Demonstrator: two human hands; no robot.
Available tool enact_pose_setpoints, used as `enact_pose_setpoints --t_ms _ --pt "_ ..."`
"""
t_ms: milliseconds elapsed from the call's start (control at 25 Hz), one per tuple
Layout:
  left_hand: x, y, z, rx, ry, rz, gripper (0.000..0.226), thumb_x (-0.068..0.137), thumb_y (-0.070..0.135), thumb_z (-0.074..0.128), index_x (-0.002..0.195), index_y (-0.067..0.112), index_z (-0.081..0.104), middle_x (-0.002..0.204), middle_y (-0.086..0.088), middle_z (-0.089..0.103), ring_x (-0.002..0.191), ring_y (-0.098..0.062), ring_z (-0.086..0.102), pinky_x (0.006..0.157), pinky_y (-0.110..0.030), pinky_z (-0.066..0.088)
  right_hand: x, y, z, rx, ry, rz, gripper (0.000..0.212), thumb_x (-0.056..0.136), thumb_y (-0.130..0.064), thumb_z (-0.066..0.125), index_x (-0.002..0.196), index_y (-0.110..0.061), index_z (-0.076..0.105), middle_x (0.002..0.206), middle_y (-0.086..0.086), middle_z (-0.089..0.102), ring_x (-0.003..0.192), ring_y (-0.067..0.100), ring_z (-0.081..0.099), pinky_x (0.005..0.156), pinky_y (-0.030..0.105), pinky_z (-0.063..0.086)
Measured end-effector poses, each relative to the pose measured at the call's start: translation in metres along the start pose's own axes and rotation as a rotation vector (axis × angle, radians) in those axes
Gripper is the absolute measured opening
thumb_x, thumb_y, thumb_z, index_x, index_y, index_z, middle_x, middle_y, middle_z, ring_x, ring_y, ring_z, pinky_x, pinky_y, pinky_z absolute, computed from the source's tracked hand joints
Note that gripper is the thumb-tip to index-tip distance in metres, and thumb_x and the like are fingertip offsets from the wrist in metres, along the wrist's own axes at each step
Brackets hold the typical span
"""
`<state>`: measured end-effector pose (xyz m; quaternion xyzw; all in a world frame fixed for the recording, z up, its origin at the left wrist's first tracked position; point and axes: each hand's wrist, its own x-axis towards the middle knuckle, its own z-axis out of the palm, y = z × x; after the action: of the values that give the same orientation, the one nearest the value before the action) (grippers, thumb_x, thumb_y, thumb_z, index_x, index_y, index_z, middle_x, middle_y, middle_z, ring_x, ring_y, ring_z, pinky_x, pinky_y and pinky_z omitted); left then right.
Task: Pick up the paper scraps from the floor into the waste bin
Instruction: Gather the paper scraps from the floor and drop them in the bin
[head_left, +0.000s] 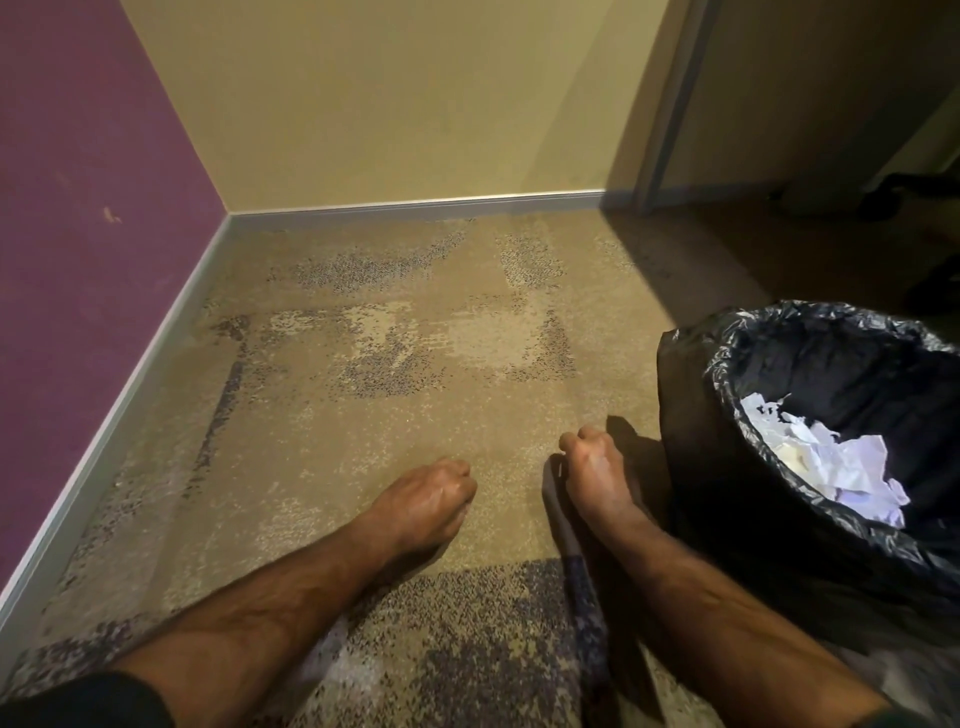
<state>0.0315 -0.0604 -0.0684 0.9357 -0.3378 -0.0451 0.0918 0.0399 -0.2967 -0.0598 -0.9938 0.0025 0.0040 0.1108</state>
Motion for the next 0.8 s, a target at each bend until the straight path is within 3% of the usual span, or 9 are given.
enact_pose_setpoints --t_ms 160,280,480,640,800 --pt "0.015 0.002 -0.019 0.039 0.055 -0.010 0.013 0.103 0.025 0.050 0.105 0.017 0.059 0.100 0.003 0.054 0.088 -0.010 0.049 0.081 -0.024 0.048 -0.011 -0.007 -0.019 0.019 0.054 -0.070 0.012 0.091 -0.005 0.061 0.103 -0.004 0.065 0.106 0.011 0.058 0.099 0.025 0.057 0.077 0.031 0.047" --pt "0.028 0.013 -0.034 0.086 0.083 0.011 0.014 0.104 0.024 0.049 0.106 0.015 0.059 0.102 0.000 0.054 0.090 -0.012 0.049 0.083 -0.027 0.049 -0.014 -0.014 -0.042 -0.013 0.099 -0.134 0.023 0.085 -0.007 0.071 0.106 -0.010 0.064 0.109 0.007 0.057 0.099 0.021 0.053 0.079 0.029 0.048" --pt "0.054 0.054 -0.075 0.065 0.186 0.039 0.015 0.103 0.023 0.048 0.106 0.012 0.057 0.102 -0.004 0.056 0.087 -0.015 0.048 0.080 -0.031 0.048 -0.012 -0.030 -0.091 -0.023 0.254 -0.224 0.025 0.089 0.005 0.055 0.109 -0.008 0.063 0.109 0.009 0.055 0.095 0.022 0.049 0.071 0.030 0.037" --pt "0.080 0.095 -0.125 -0.018 0.355 0.037 0.013 0.099 0.021 0.053 0.099 0.008 0.057 0.094 -0.011 0.060 0.083 -0.027 0.057 0.067 -0.036 0.042 -0.016 -0.026 -0.141 0.028 0.402 -0.191 0.010 0.088 -0.005 0.060 0.096 -0.008 0.064 0.098 0.008 0.054 0.090 0.027 0.053 0.066 0.033 0.032" --pt "0.106 0.138 -0.169 -0.150 0.494 -0.010 0.009 0.094 0.021 0.057 0.088 0.015 0.059 0.086 -0.003 0.060 0.077 -0.020 0.055 0.063 -0.034 0.044 -0.025 0.009 -0.192 0.069 0.490 -0.080 0.015 0.092 -0.010 0.060 0.103 -0.009 0.069 0.101 0.012 0.058 0.097 0.033 0.055 0.067 0.038 0.040"
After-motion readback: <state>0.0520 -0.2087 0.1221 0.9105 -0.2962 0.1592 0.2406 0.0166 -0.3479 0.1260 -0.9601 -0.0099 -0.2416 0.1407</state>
